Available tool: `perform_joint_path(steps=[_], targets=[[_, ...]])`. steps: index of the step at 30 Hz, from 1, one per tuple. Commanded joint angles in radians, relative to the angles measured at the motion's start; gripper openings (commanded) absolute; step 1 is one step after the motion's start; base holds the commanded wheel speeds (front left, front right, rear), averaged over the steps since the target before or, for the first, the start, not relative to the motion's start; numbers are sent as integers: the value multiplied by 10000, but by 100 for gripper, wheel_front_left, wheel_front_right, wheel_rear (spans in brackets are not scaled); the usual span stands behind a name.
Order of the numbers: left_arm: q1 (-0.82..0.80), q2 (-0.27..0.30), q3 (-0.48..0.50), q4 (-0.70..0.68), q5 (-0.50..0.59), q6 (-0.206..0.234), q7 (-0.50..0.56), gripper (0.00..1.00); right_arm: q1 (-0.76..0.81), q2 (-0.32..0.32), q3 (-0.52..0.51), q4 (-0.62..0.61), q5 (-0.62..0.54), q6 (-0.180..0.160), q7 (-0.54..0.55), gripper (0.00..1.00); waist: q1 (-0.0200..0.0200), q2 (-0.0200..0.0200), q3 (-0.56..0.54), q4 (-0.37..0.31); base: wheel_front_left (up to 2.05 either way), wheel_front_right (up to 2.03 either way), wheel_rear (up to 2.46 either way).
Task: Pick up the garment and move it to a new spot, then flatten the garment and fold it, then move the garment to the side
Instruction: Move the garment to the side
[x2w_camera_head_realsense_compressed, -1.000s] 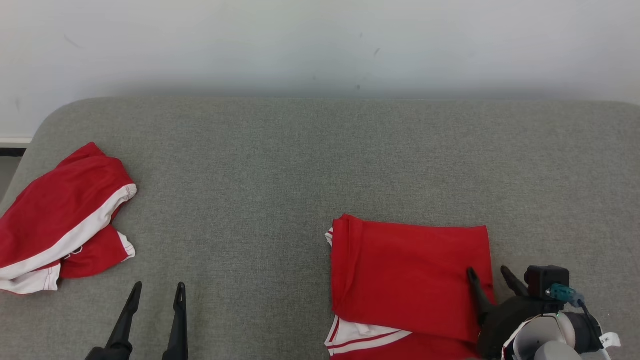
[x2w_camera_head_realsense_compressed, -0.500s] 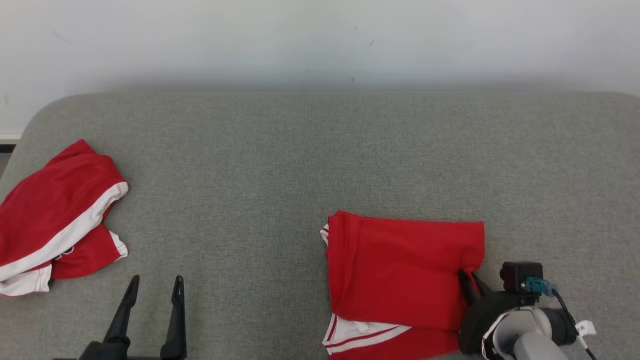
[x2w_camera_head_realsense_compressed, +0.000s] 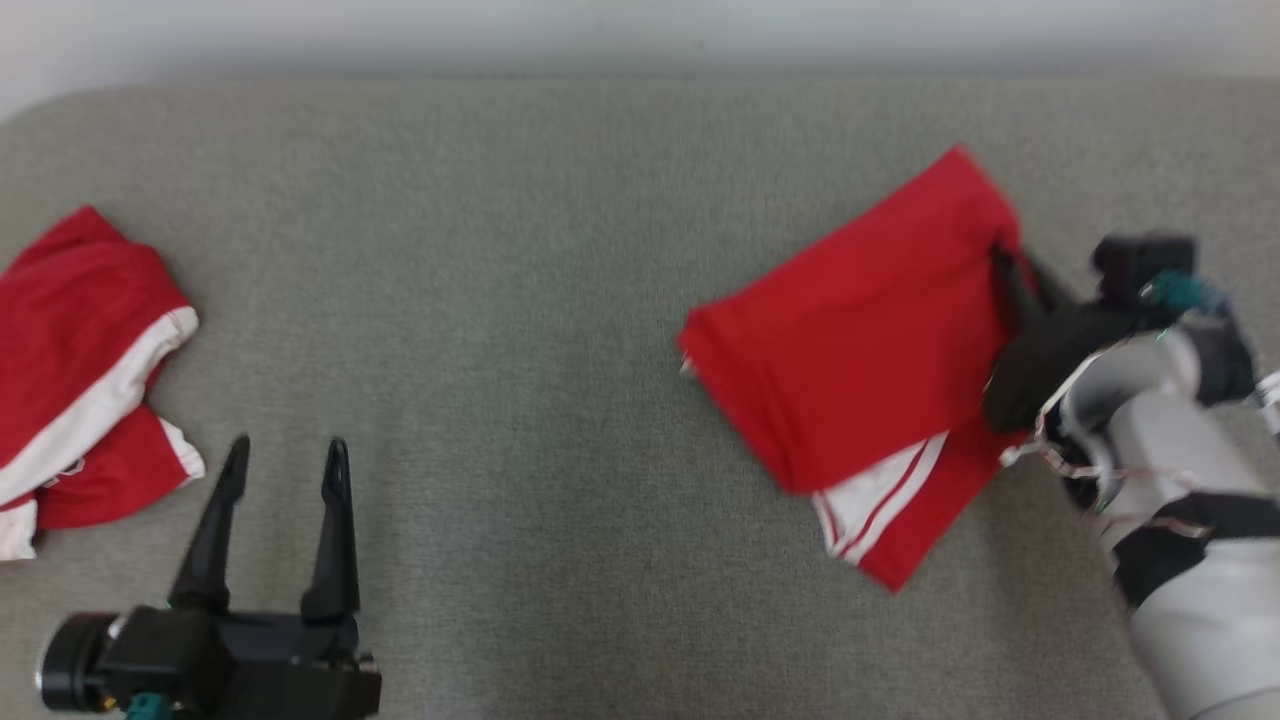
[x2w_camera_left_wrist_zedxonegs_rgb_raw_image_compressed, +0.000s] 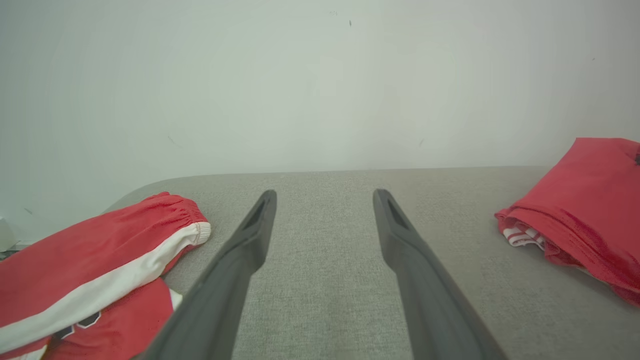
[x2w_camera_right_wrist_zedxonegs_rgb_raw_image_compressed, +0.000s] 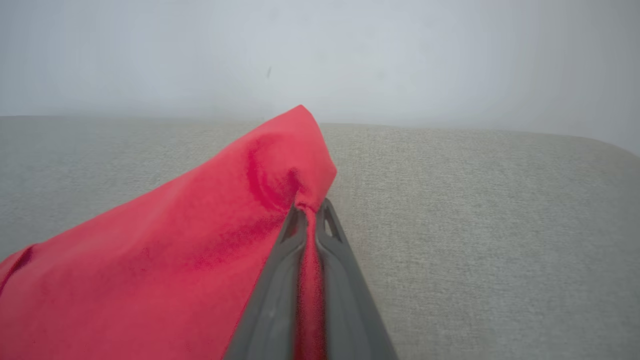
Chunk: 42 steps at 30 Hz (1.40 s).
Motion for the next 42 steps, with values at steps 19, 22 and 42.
perform_joint_path(steps=[19, 22, 42], targets=[[-1207, 941, 432, -3221, 486, 85, 493, 100, -3608, -2565, 887, 246, 499, -16, -424, 0, -1, -1, 3883, -2493, 0, 0, 0], [-1075, 1067, 526, -3765, 567, 180, 754, 100, -4090, -2845, 931, 294, 683, -16, -369, 0, -1, -1, 4069, -2769, 0, 0, 0], [-826, 1446, 532, -5161, 497, 252, 1509, 100, -5995, -4058, 1617, 1420, 900, -16, -453, 0, -1, -1, 4776, -3243, 0, 0, 0]])
